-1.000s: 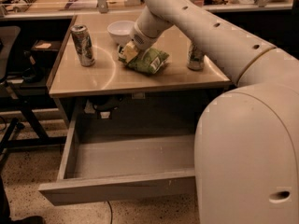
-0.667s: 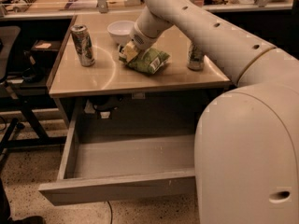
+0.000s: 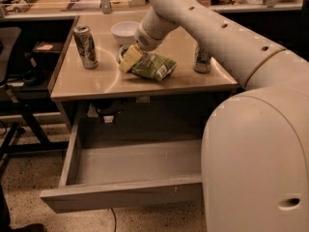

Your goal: Pick green jalapeno chip bag from top drawer and place on counter

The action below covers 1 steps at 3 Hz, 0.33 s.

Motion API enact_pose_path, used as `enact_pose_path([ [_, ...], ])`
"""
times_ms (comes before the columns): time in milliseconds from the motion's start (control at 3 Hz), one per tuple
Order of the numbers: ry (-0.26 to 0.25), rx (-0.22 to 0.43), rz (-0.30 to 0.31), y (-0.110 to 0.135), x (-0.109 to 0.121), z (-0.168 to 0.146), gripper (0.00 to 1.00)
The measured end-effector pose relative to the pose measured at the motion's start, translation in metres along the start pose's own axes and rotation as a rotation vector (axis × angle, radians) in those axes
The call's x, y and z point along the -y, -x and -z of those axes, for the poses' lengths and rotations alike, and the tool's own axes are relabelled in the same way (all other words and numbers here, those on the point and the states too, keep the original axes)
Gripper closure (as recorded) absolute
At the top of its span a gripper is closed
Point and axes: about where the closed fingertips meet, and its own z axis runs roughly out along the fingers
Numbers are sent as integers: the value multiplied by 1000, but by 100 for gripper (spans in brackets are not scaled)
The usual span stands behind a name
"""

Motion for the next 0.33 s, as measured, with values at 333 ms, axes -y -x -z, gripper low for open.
enact_pose_path([
  [333, 0, 0, 0, 0, 0, 0, 0],
])
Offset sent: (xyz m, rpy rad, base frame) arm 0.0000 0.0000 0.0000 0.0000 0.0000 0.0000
